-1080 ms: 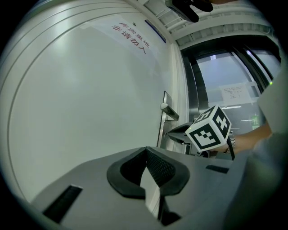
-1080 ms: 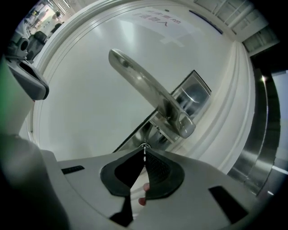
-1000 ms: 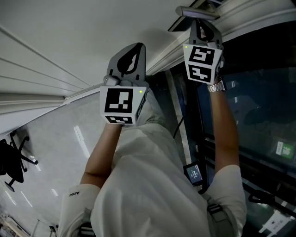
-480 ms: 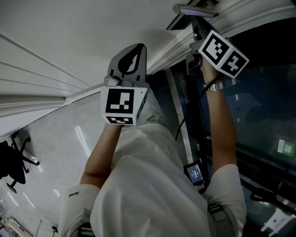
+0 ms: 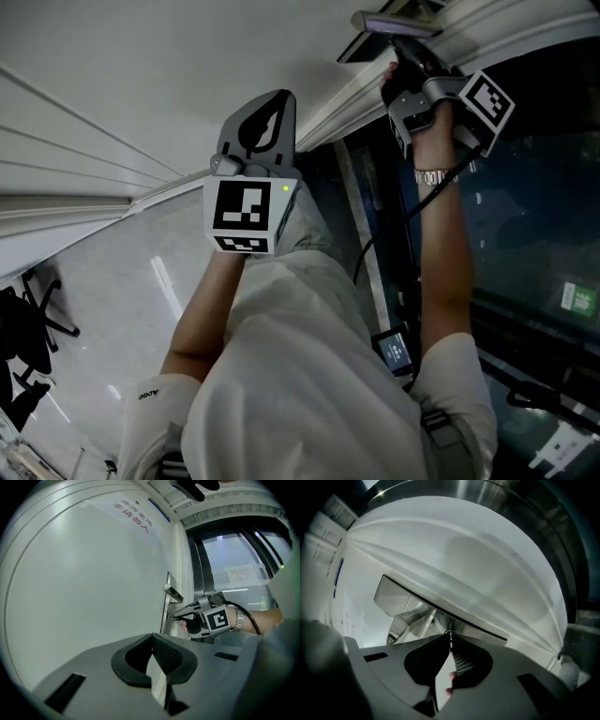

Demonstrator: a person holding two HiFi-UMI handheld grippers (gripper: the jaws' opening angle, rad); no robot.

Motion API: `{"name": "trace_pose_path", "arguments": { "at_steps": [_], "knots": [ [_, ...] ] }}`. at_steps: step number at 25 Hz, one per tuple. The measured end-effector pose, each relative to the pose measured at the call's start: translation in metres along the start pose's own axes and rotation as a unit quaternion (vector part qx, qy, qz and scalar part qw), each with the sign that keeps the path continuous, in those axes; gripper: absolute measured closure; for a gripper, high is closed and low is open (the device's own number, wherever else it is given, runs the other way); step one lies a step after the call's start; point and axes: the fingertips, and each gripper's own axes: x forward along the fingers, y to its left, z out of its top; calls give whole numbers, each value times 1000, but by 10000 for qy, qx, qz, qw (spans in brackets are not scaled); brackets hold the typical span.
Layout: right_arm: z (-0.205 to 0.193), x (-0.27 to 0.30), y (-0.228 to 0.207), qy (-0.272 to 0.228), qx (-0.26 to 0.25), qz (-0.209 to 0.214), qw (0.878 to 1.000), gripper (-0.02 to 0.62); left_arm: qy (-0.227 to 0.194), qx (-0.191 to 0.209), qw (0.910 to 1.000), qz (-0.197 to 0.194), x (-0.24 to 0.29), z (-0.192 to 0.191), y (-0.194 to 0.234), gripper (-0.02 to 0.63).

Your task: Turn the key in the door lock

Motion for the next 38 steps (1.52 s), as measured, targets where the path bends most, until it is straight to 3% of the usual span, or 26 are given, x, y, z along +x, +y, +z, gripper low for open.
{"name": "trace_pose_path", "arguments": {
  "at_steps": [4,11,13,15,17,18,19,20,21,22,25,26,27,30,33,34,36,38],
  "knots": [
    [-1,0,-3,-86,857,282,9959,583,7,15,10000,32,-1,0,4,597],
    [1,-3,0,-72,248,175,9995,564,56,7,10000,-37,4,-3,1,597],
    [2,-9,5,-112,-122,222,9996,503,64,19,10000,-67,4,-2,0,597],
    [1,-16,9,-50,-839,190,9963,461,72,6,10000,-65,4,-3,1,597],
    [-1,-21,12,27,-1884,-54,9821,446,69,-15,10000,-61,4,-3,2,597],
    [-2,-23,12,47,-2490,-241,9682,438,63,-23,10000,-72,5,-3,2,597],
    [-3,-26,13,51,-3150,-457,9480,433,56,-27,9999,-91,6,-2,1,597],
    [-4,-29,13,41,-3855,-696,9201,427,50,-26,9999,-114,6,-2,0,596],
    [-5,-31,14,17,-4588,-947,8835,422,48,-23,9999,-138,7,-2,-1,596],
    [-7,-33,16,-20,-5329,-1197,8377,420,49,-19,9999,-161,7,-2,-3,597],
    [-15,-34,24,-135,-7226,-1801,6673,420,56,-3,9998,-208,7,-2,-7,597],
    [-20,-33,26,-105,-7614,-1908,6195,420,58,2,9997,-219,7,-2,-8,596],
    [-24,-31,25,-36,-7865,-1974,5852,420,60,7,9997,-226,6,-2,-8,595],
    [-30,-24,16,142,-8240,-2167,5234,420,66,20,9998,-201,4,-2,-5,596],
    [-27,-18,14,130,-8672,-2362,4382,421,57,18,9999,-125,-1,-1,3,597],
    [-28,-16,13,151,-8777,-2382,4156,422,57,10,9999,-95,-2,-1,6,597],
    [-28,-11,12,226,-8905,-2410,3851,422,63,-11,10000,-49,-3,-2,9,596],
    [-27,-7,11,296,-8983,-2460,3629,422,63,-26,10000,-37,-4,-2,10,595]
  ]
}}
